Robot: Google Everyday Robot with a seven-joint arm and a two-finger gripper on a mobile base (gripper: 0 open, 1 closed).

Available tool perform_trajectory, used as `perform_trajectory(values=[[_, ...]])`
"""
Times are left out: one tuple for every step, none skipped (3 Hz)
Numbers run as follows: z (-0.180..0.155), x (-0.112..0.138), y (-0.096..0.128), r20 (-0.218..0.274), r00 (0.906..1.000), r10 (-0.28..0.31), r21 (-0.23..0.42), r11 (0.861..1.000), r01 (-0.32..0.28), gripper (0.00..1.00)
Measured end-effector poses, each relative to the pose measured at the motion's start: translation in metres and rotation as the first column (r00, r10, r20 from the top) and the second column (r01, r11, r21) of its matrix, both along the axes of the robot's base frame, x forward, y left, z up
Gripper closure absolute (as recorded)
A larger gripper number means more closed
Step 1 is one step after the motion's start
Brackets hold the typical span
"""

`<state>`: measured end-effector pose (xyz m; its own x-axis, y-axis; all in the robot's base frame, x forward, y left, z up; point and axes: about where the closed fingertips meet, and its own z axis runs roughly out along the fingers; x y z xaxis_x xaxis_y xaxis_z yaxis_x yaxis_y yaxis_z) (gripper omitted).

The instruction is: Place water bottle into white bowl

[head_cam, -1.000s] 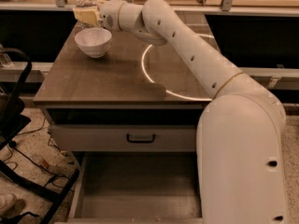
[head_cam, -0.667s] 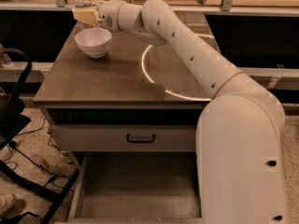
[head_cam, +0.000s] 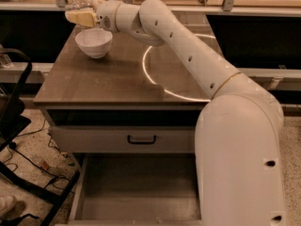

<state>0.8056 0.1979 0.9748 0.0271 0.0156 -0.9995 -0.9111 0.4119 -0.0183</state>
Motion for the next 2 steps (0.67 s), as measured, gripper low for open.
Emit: perform_trajectory(values=[[-0.0002,-0.0005,0.0017,0.0,1.0,0.002,0.0,1.0,-0.002,0.0],[-0.0002,-0.0005,0.0017,0.0,1.0,0.002,0.0,1.0,-0.002,0.0]])
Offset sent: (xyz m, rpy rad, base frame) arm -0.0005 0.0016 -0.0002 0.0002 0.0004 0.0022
